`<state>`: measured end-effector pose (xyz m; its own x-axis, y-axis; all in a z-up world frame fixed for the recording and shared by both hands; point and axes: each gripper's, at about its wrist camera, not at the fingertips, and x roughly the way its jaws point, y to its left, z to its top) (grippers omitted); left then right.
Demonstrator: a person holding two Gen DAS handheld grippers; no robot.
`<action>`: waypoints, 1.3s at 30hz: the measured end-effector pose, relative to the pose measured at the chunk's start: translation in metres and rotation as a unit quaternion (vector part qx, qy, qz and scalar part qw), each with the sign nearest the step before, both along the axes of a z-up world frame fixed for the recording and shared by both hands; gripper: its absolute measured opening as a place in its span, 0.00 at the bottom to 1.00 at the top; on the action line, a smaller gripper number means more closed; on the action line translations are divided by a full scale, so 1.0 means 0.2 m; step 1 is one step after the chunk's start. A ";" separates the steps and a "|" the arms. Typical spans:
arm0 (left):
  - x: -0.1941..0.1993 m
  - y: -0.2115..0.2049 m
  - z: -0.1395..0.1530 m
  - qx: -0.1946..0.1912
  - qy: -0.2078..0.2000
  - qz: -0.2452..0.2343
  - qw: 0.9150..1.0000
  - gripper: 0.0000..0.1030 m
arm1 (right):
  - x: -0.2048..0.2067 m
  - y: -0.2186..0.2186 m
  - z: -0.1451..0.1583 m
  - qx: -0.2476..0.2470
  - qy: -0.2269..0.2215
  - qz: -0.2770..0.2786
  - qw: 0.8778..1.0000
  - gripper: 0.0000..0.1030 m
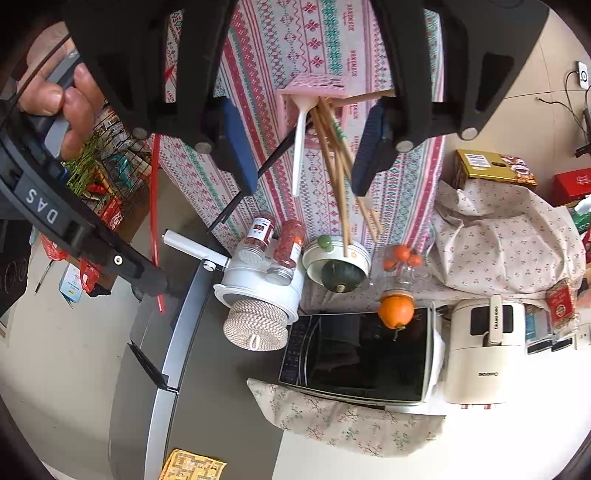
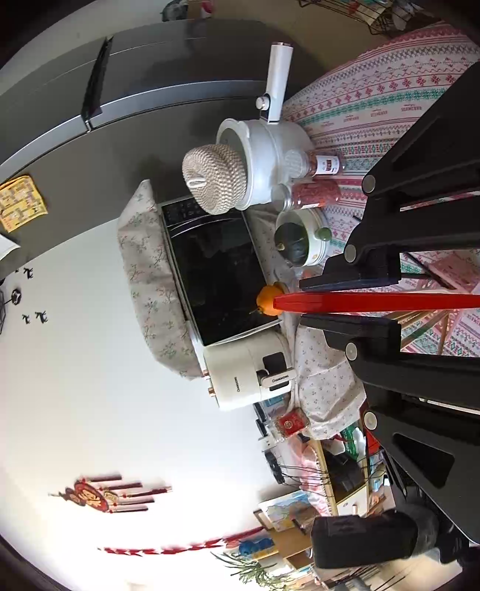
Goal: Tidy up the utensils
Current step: 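Lower the white spoon into the pink basket and open the left tool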
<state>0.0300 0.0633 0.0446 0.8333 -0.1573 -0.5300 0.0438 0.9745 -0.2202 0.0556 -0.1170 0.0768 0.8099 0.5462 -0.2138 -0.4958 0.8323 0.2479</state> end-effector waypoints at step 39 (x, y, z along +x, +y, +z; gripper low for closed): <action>-0.19 0.20 -0.05 0.036 0.040 0.031 0.998 0.85 | -0.07 0.15 -0.12 -0.020 -0.056 -0.095 0.994 0.63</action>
